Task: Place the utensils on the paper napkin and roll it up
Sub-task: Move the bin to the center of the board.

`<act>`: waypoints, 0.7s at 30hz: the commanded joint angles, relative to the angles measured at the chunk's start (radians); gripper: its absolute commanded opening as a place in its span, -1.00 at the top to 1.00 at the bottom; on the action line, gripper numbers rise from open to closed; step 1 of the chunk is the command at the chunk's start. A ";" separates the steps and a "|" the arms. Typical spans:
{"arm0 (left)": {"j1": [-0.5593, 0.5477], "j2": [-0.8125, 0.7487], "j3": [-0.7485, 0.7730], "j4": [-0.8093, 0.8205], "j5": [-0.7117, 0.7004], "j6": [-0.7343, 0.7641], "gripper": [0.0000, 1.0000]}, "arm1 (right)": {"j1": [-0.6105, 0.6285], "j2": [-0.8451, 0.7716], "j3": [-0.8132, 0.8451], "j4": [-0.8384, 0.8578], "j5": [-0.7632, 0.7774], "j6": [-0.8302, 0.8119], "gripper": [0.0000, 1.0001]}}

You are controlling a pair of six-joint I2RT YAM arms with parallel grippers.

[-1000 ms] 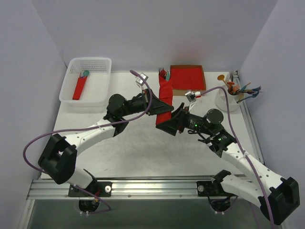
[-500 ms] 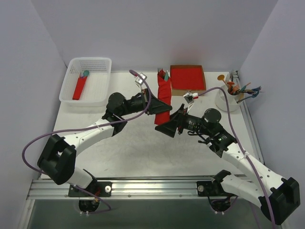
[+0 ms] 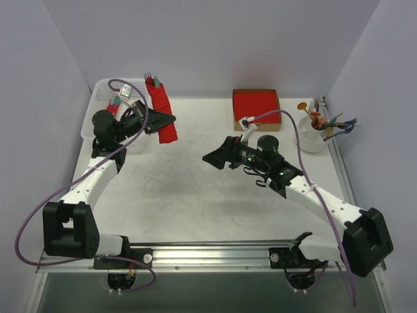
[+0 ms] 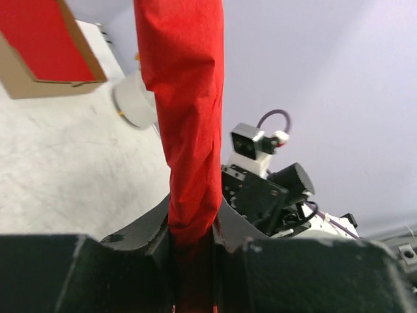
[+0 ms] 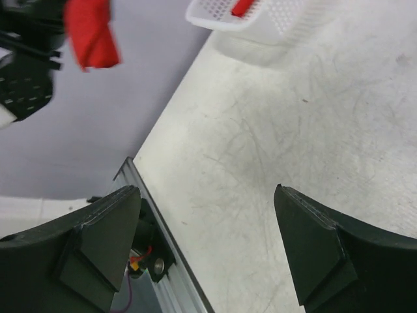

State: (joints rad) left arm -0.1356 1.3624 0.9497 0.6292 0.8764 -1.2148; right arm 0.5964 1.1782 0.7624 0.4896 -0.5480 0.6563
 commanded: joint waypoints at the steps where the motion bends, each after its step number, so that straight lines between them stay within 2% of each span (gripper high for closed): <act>1: 0.099 -0.028 0.080 -0.075 0.102 0.023 0.95 | 0.006 0.150 0.055 0.170 0.077 0.092 -0.69; 2: 0.164 -0.031 0.083 -0.075 0.110 0.015 0.95 | 0.008 0.193 0.067 0.199 0.095 0.115 -0.66; 5: 0.256 -0.043 0.086 -0.103 0.131 0.015 0.95 | 0.025 0.360 0.141 0.286 0.123 0.167 -0.64; 9: 0.309 0.007 0.164 -0.415 0.064 0.257 0.95 | 0.062 0.581 0.273 0.355 0.131 0.204 -0.59; 13: 0.317 0.119 0.262 -0.505 0.003 0.353 0.95 | 0.066 0.699 0.356 0.391 0.119 0.235 -0.59; 15: 0.315 0.207 0.360 -0.549 -0.004 0.409 0.95 | 0.066 0.765 0.400 0.408 0.100 0.246 -0.58; 17: 0.315 0.304 0.497 -0.681 -0.022 0.466 0.95 | 0.065 0.804 0.438 0.414 0.085 0.255 -0.58; 18: 0.314 0.340 0.552 -0.815 -0.034 0.544 0.95 | 0.065 0.842 0.452 0.435 0.076 0.258 -0.58; 19: 0.312 0.375 0.604 -0.886 -0.056 0.587 0.95 | 0.062 0.857 0.462 0.440 0.063 0.262 -0.57; 20: 0.309 0.442 0.718 -0.955 -0.103 0.633 0.95 | 0.057 0.870 0.463 0.457 0.059 0.270 -0.57; 21: 0.307 0.475 0.765 -1.079 -0.123 0.715 0.95 | 0.054 0.886 0.451 0.516 0.053 0.302 -0.57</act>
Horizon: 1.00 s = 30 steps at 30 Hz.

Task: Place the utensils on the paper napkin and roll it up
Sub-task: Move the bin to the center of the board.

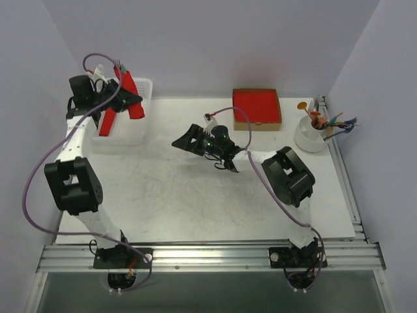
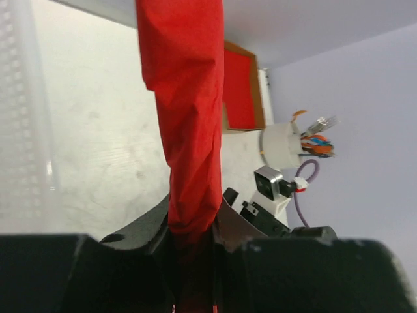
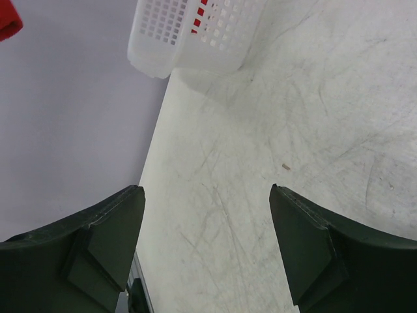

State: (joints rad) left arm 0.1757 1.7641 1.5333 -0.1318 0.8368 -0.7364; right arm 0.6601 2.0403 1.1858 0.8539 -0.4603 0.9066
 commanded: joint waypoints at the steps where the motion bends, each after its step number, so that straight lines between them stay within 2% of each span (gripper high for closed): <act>1: -0.008 0.109 0.247 -0.388 -0.106 0.274 0.95 | -0.013 0.035 0.026 0.183 -0.050 0.067 -0.57; 3: -0.015 0.202 0.394 -0.551 -0.174 0.381 0.95 | -0.014 0.050 0.032 0.223 -0.093 0.086 -0.56; 13: -0.105 0.498 0.799 -0.856 -0.537 0.617 0.95 | -0.010 0.011 0.017 0.140 -0.110 -0.005 -0.56; 14: -0.111 0.530 0.814 -0.865 -0.591 0.627 0.95 | -0.011 0.009 0.009 0.146 -0.110 -0.002 -0.56; 23: -0.117 0.618 0.827 -0.813 -0.725 0.689 0.95 | -0.019 -0.003 -0.028 0.226 -0.144 0.020 -0.55; 30: -0.140 0.646 0.801 -0.803 -0.700 0.684 0.95 | -0.027 0.018 -0.034 0.275 -0.167 0.058 -0.54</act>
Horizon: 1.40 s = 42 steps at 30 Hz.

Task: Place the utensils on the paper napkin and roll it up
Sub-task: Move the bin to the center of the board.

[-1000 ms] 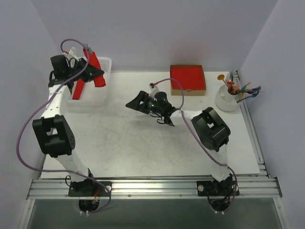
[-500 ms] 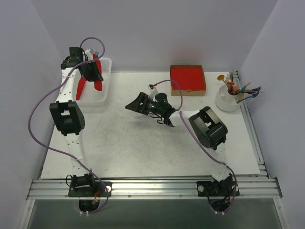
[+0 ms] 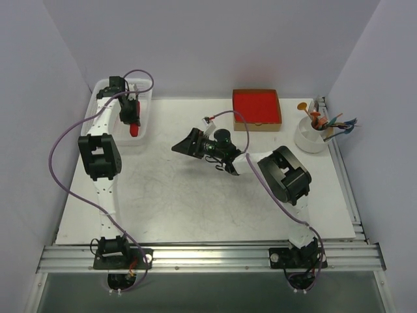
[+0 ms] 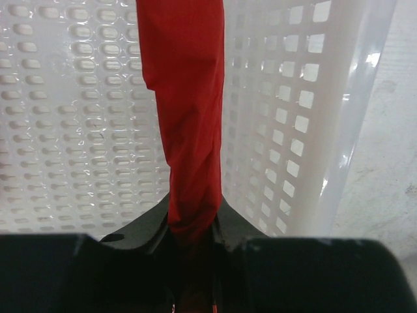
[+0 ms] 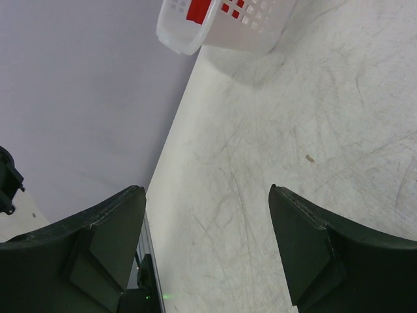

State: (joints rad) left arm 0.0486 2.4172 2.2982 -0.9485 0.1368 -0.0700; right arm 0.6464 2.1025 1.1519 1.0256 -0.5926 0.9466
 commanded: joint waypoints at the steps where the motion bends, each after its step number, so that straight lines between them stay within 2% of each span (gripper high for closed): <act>1: -0.015 -0.010 0.009 0.025 0.045 0.009 0.95 | -0.014 -0.042 -0.003 0.108 -0.038 0.021 -0.54; 7: -0.041 -0.081 -0.108 0.076 0.081 -0.037 0.95 | -0.030 -0.052 -0.015 0.106 -0.036 0.017 -0.54; 11: -0.041 -0.156 -0.280 0.151 0.133 -0.099 0.95 | -0.039 -0.061 -0.021 0.108 -0.038 0.015 -0.54; 13: -0.088 -0.191 -0.345 0.210 0.130 -0.120 0.95 | -0.045 -0.064 -0.026 0.110 -0.038 0.012 -0.54; 21: -0.148 -0.345 -0.571 0.352 0.152 -0.273 0.95 | -0.059 -0.085 -0.004 -0.016 -0.010 -0.043 -0.55; 26: -0.202 -0.400 -0.602 0.366 0.115 -0.326 0.95 | -0.073 -0.082 0.040 -0.117 0.010 -0.081 -0.57; 30: -0.171 -0.406 -0.591 0.367 0.161 -0.312 0.95 | -0.074 -0.068 0.103 -0.203 0.033 -0.112 -0.57; 34: -0.141 -0.374 -0.569 0.390 0.277 -0.292 0.95 | -0.067 -0.038 0.184 -0.289 0.054 -0.138 -0.56; 42: -0.162 -0.334 -0.580 0.458 0.319 -0.284 0.95 | -0.057 0.079 0.360 -0.369 0.039 -0.131 -0.47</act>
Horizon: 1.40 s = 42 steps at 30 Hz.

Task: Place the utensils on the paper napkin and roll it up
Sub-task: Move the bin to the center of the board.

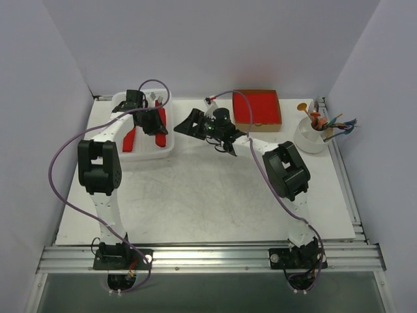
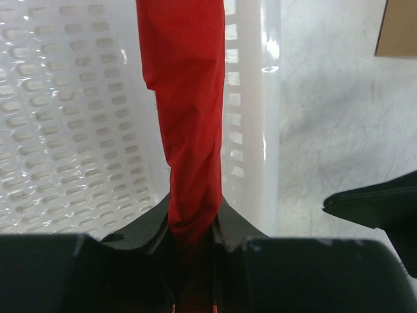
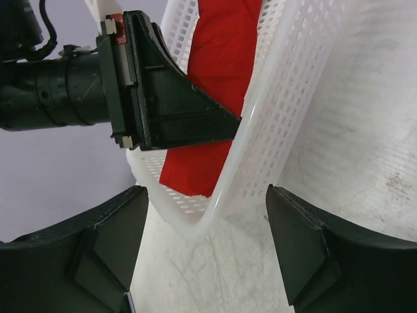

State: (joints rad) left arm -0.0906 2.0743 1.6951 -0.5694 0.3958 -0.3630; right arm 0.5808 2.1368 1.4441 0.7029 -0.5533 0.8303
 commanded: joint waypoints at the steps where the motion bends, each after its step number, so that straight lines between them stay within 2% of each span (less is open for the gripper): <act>1: -0.031 0.020 0.017 0.078 0.057 0.009 0.95 | 0.008 0.054 0.084 -0.052 0.000 -0.014 -0.47; 7: -0.043 -0.034 -0.142 0.190 0.060 -0.028 0.95 | 0.022 0.117 0.197 -0.181 0.036 -0.053 -0.47; 13: -0.060 -0.094 -0.238 0.273 0.066 -0.067 0.95 | 0.024 0.106 0.173 -0.191 0.059 -0.060 -0.36; 17: -0.061 -0.106 -0.241 0.253 0.057 -0.059 0.95 | 0.022 0.097 0.159 -0.194 0.069 -0.065 -0.03; 18: -0.060 -0.111 -0.244 0.255 0.055 -0.060 0.95 | 0.022 0.098 0.159 -0.194 0.067 -0.066 0.11; 26: -0.031 -0.111 -0.177 0.227 0.106 -0.048 0.95 | 0.025 0.091 0.151 -0.191 0.053 -0.057 0.68; 29: -0.026 -0.095 -0.146 0.211 0.104 -0.045 0.95 | 0.024 0.087 0.151 -0.194 0.053 -0.054 0.99; 35: -0.012 -0.049 -0.091 0.189 0.087 -0.034 0.95 | 0.025 0.071 0.128 -0.180 0.072 -0.042 1.00; 42: -0.006 -0.029 -0.103 0.221 0.087 -0.063 0.95 | 0.039 0.043 0.076 -0.145 0.127 -0.019 1.00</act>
State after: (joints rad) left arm -0.1020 2.0369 1.5623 -0.3882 0.4690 -0.4152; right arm 0.6098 2.2387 1.5539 0.5480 -0.4660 0.8154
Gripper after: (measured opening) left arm 0.258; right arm 0.189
